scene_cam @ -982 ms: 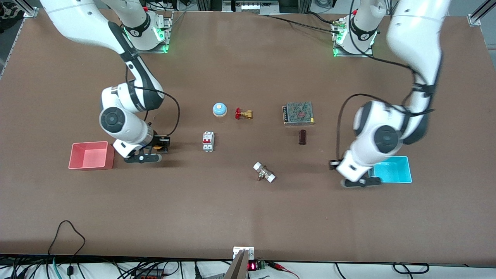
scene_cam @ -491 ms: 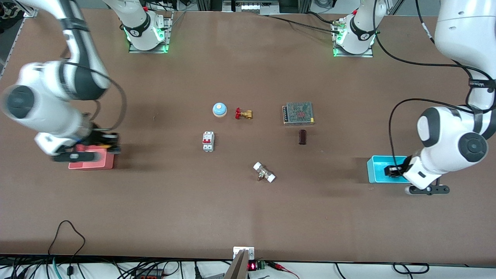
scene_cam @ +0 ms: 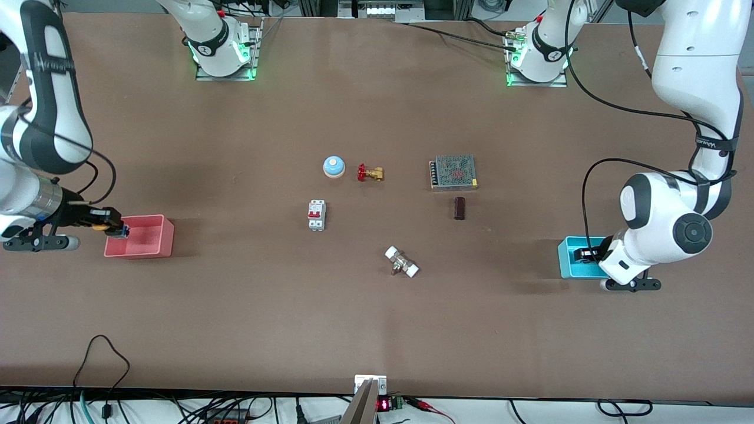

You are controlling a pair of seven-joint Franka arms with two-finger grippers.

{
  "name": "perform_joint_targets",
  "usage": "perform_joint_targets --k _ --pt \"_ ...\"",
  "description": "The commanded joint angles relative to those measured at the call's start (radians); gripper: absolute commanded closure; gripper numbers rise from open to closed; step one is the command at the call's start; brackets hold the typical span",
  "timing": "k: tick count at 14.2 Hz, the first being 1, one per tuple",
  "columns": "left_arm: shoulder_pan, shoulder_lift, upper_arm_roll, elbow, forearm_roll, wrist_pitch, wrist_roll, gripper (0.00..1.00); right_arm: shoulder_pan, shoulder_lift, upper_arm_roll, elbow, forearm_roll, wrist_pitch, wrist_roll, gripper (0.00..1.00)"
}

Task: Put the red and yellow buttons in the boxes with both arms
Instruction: 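Lower the buttons into the boxes and open both grippers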

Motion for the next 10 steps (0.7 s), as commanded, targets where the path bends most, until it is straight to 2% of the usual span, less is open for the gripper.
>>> perform_joint_targets --k 1,4,5,6,7,8,10 --pt "0.009 -0.009 -0.005 -0.026 -0.007 0.03 0.022 0.88 -0.005 0.076 0.003 0.02 0.014 0.059 -0.023 0.98" --pt "0.011 0.006 -0.005 -0.026 -0.007 0.055 0.022 0.86 -0.008 0.136 0.003 0.017 0.012 0.131 -0.023 0.97" --pt "0.014 0.005 -0.005 -0.026 -0.007 0.052 0.022 0.82 -0.008 0.151 0.003 0.016 0.012 0.148 -0.023 0.97" --pt "0.014 0.003 -0.005 -0.026 -0.007 0.05 0.022 0.71 -0.008 0.163 0.003 0.014 0.012 0.152 -0.023 0.96" --pt "0.015 0.003 -0.005 -0.026 -0.007 0.05 0.022 0.37 -0.008 0.174 0.003 0.011 0.011 0.152 -0.023 0.94" --pt "0.015 -0.001 -0.005 -0.025 -0.007 0.046 0.022 0.15 -0.005 0.186 0.003 0.011 0.011 0.152 -0.023 0.93" --pt "0.015 -0.015 -0.005 -0.023 -0.007 0.021 0.022 0.01 -0.005 0.199 0.003 0.008 0.011 0.152 -0.023 0.93"
